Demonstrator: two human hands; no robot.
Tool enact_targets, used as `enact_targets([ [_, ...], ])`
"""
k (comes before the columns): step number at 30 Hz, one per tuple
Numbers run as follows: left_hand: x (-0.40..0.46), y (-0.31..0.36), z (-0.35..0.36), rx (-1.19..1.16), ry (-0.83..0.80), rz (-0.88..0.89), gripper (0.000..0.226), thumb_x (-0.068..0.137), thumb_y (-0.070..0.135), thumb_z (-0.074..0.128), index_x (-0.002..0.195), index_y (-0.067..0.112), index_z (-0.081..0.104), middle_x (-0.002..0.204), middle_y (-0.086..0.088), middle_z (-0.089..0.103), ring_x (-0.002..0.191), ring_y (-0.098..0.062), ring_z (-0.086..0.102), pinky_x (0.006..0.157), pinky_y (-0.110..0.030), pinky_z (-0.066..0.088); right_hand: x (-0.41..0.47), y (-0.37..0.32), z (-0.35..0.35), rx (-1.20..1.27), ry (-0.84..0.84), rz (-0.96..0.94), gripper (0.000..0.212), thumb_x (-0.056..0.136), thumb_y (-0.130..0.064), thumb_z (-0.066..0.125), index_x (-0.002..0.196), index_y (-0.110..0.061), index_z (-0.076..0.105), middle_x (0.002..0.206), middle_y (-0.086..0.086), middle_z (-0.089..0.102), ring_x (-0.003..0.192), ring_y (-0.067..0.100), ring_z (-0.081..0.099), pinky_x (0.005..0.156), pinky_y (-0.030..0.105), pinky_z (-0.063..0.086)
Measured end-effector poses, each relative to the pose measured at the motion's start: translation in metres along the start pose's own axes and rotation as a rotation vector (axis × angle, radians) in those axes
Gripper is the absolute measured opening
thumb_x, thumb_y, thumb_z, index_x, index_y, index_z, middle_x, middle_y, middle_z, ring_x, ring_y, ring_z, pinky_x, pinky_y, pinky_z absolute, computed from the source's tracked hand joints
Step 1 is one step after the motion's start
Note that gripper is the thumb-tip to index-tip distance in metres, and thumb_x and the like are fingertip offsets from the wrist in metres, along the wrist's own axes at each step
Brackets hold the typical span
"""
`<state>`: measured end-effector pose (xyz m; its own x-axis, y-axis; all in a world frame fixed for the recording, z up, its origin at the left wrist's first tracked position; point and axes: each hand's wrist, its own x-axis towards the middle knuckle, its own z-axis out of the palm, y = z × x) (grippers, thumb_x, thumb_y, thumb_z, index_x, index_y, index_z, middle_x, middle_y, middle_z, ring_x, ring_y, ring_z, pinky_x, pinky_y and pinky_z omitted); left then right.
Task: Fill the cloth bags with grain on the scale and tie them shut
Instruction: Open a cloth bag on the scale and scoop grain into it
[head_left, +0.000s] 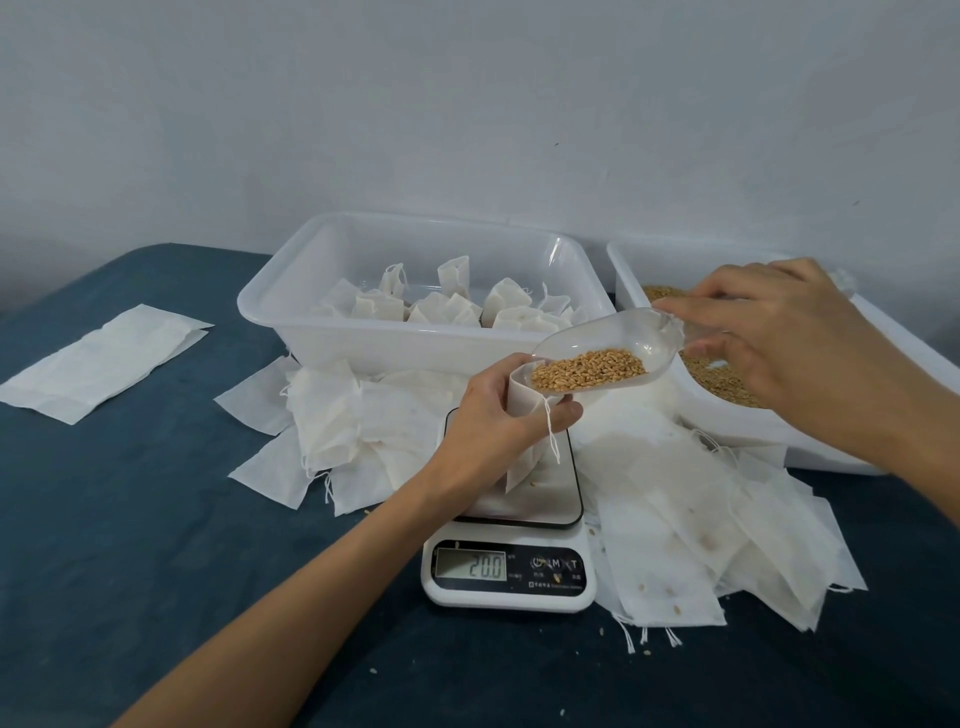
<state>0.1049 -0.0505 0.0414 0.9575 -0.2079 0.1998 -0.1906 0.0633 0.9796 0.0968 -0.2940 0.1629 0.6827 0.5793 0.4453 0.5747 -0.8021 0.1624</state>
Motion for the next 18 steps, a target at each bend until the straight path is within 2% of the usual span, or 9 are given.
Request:
enact_targets([
  [6,0.0005,-0.0008,-0.0004,-0.003,0.004,-0.002,0.029,0.086,0.023,0.082,0.113,0.024,0.071,0.099,0.001,0.078,0.089,-0.013,0.069,0.084,-0.032,0.052,0.0015,0.0011,-0.0006,-0.040,0.042,-0.023,0.040,0.083,0.004,0.075,0.121,-0.009,0.073,0.099,0.007,0.069,0.085,0.034,0.063,0.088,0.049,0.039],
  [11,0.0003,-0.0002,-0.0001,-0.001,0.003,-0.003,0.028,0.085,0.026,0.082,0.111,0.024,0.071,0.098,-0.001,0.076,0.086,-0.014,0.067,0.081,-0.033,0.051,0.0016,0.0017,0.0007,-0.070,0.063,-0.046,0.044,0.079,0.008,0.077,0.119,-0.010,0.073,0.098,0.008,0.069,0.082,0.034,0.064,0.086,0.051,0.040],
  [18,0.0001,-0.0001,-0.0008,0.006,-0.001,0.007,0.025,0.088,0.021,0.082,0.111,0.022,0.071,0.096,0.003,0.076,0.082,-0.010,0.066,0.075,-0.022,0.050,0.0014,0.0005,0.0007,-0.070,0.069,-0.040,0.041,0.080,0.006,0.076,0.118,-0.008,0.073,0.098,0.009,0.069,0.082,0.034,0.063,0.087,0.052,0.041],
])
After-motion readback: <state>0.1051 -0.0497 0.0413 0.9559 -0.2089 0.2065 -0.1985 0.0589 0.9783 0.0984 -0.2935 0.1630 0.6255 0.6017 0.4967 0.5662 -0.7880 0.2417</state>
